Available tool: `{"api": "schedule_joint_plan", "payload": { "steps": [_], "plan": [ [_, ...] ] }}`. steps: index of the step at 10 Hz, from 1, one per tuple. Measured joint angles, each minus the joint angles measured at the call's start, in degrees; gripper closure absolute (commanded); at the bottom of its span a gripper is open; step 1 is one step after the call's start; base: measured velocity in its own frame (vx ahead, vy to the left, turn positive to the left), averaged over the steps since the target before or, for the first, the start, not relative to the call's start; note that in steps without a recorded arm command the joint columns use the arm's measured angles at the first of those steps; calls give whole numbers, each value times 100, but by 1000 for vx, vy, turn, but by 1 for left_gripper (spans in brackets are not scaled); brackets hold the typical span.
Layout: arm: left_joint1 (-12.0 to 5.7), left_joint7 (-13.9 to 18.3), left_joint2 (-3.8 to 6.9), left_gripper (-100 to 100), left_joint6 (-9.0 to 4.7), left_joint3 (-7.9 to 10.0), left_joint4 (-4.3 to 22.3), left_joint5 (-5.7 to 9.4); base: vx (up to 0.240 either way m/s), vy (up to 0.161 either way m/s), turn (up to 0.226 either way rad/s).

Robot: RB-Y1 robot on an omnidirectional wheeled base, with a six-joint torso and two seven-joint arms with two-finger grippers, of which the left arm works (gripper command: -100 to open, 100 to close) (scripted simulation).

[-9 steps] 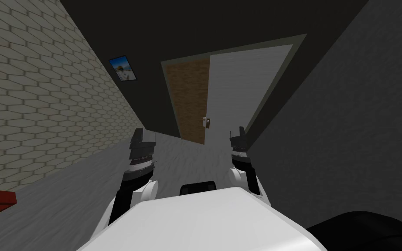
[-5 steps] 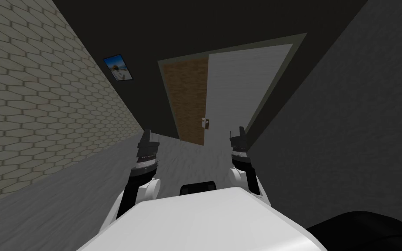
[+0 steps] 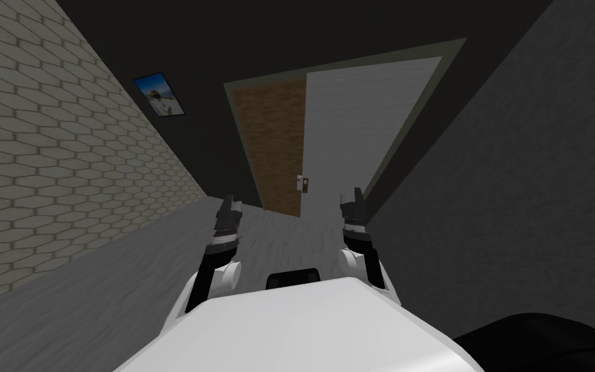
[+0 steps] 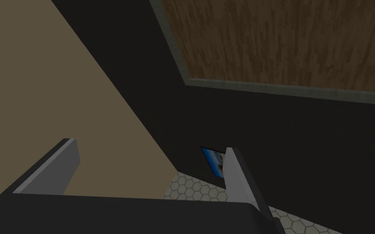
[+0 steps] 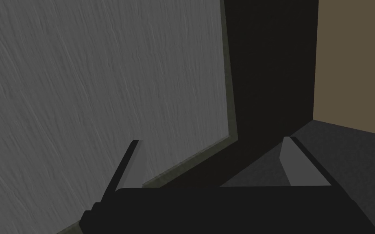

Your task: Pull the door open

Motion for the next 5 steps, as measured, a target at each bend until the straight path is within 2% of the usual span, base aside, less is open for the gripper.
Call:
{"api": "schedule_joint_plan", "payload": {
  "steps": [3,5],
  "plan": [
    [-215,44,47,-100,44,-49,420,26,96,-27,-47],
    [-325,125,138,-100,100,-37,662,82,98,-27,-61]
  ]
}}
